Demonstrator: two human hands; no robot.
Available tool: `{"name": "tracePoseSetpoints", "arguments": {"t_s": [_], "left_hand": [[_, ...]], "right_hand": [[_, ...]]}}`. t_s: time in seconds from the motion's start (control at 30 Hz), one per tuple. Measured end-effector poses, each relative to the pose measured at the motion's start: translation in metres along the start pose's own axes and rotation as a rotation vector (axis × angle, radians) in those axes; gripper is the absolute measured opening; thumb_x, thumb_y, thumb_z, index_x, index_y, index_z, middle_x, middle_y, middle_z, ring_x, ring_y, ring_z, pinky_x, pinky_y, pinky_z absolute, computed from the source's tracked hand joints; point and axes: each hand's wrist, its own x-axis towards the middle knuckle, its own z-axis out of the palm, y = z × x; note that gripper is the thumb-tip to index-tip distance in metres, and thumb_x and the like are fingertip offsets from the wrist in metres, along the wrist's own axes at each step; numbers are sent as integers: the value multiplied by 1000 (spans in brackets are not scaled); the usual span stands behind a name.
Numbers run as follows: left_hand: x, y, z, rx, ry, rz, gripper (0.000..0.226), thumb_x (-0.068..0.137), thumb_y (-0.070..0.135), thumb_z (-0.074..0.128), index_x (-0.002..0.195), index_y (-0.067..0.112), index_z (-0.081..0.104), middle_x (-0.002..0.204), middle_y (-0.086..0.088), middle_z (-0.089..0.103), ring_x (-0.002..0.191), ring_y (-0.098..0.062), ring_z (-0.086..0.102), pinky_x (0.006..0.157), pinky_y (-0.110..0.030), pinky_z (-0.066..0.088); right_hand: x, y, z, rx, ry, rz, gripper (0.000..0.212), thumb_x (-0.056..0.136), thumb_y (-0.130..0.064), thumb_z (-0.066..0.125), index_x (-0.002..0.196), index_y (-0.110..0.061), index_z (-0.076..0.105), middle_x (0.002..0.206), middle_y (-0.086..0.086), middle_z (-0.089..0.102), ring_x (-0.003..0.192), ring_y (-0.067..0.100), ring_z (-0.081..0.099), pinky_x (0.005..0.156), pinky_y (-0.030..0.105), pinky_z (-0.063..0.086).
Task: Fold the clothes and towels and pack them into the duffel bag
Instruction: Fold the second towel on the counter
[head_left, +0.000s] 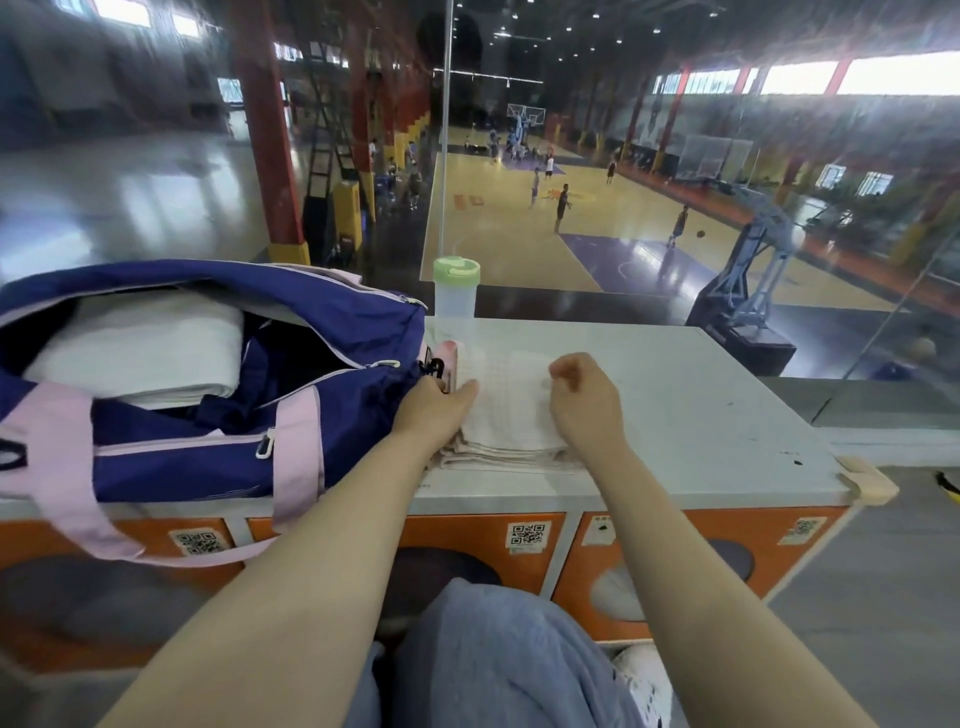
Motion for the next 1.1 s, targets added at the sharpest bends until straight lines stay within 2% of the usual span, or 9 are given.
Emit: {"name": "tracePoseSetpoints", "arguments": {"t_s": [0.07, 0.17, 0.27, 0.4, 0.47, 0.57, 0.77, 0.93, 1.1], "left_hand": [[1, -2, 4, 175, -8, 36, 80, 82, 60, 57, 140, 8, 38, 132, -11, 54, 117, -31, 56, 89, -37, 48], [1, -2, 11, 337, 34, 86, 97, 77, 67, 60, 147, 7, 28, 148, -12, 38, 133, -31, 41, 105, -45, 41], [0, -4, 15, 433, 54, 92, 95, 78, 67, 60, 146, 8, 29, 149, -13, 37, 132, -34, 41, 105, -48, 41], [-4, -1, 14, 456, 48, 68, 89, 81, 61, 62, 146, 9, 29, 146, -10, 44, 129, -35, 45, 99, -44, 45], [-6, 3, 11, 424, 20, 56, 86, 82, 53, 65, 146, 9, 28, 144, -9, 47, 125, -32, 50, 94, -40, 47], [-9, 8, 5, 246, -31, 40, 73, 83, 33, 67, 143, 13, 31, 131, -4, 56, 108, -26, 59, 79, -32, 49], [-21, 19, -3, -111, -66, 77, 65, 81, 7, 63, 135, 18, 29, 100, 10, 56, 89, -11, 56, 78, -31, 50], [-41, 30, -21, -137, -74, 145, 71, 86, 7, 59, 140, 24, 17, 116, 5, 51, 94, -13, 52, 78, -29, 44], [-62, 30, -55, -148, 93, 206, 61, 94, 32, 51, 144, 26, 16, 125, 5, 53, 109, -23, 55, 91, -36, 45]], "right_hand": [[7, 16, -4, -58, -39, 155, 30, 97, -10, 45, 127, -8, 49, 128, 10, 57, 110, 24, 54, 83, 22, 37], [9, 25, -7, 23, -136, 349, 49, 98, -26, 48, 141, -7, 36, 137, 13, 50, 108, 24, 50, 83, 27, 36], [13, 28, -9, 95, -155, 415, 66, 94, -35, 55, 148, -6, 29, 141, 10, 46, 123, 27, 47, 84, 29, 36], [19, 28, -10, 105, -273, 464, 53, 86, -33, 63, 127, -2, 50, 117, 8, 61, 98, 25, 60, 72, 33, 48], [22, 28, -15, 203, -348, 516, 44, 83, -27, 69, 117, -1, 59, 109, 13, 67, 93, 30, 65, 78, 39, 56], [21, 24, -26, 304, -415, 524, 43, 79, -16, 74, 117, -1, 61, 109, 14, 70, 97, 32, 67, 89, 47, 55], [11, 17, -38, 468, -393, 448, 59, 75, -10, 73, 128, -12, 48, 123, 7, 61, 106, 29, 62, 89, 50, 54], [1, 2, -37, 365, -364, 362, 62, 80, -17, 70, 133, -19, 37, 123, 2, 53, 105, 23, 57, 88, 45, 53], [-10, -37, -26, 245, -348, 213, 65, 85, -23, 66, 139, -20, 31, 128, 0, 48, 110, 22, 54, 90, 42, 51]]}}
